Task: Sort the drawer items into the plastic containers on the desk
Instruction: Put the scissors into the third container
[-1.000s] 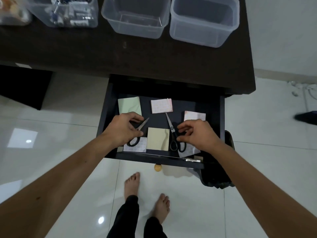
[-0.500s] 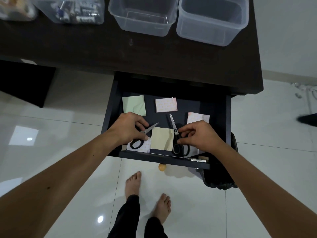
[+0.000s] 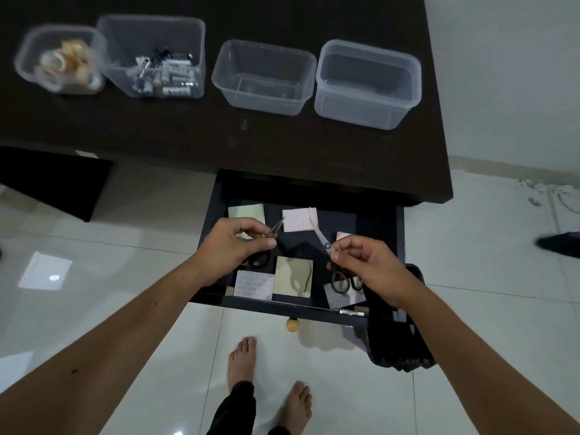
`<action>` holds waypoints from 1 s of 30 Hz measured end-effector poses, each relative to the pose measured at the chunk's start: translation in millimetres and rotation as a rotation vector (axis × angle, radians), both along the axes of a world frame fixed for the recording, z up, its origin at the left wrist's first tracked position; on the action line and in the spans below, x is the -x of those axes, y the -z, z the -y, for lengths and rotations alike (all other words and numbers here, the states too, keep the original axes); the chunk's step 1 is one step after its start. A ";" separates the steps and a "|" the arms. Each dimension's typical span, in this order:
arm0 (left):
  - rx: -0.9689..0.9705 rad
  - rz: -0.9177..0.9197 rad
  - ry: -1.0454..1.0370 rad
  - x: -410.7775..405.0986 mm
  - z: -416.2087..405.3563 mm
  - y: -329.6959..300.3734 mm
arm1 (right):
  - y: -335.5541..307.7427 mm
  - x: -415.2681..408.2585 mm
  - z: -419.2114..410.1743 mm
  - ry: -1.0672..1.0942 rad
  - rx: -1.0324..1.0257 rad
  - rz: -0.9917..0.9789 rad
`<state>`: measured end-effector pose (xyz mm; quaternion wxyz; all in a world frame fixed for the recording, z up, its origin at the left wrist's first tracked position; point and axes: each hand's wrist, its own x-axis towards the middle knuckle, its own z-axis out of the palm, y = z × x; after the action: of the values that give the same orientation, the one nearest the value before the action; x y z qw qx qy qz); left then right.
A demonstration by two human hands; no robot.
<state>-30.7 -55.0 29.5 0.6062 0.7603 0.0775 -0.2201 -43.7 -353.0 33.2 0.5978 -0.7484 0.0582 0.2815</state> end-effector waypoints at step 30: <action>0.056 0.177 0.047 -243.4 -48.8 -138.0 | -152.6 -198.8 -63.4 0.489 -0.298 0.168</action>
<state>212.7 -6.2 167.5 0.6264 0.7612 -0.0005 -0.1682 155.1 -289.6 185.8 0.7538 -0.6369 0.1451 0.0716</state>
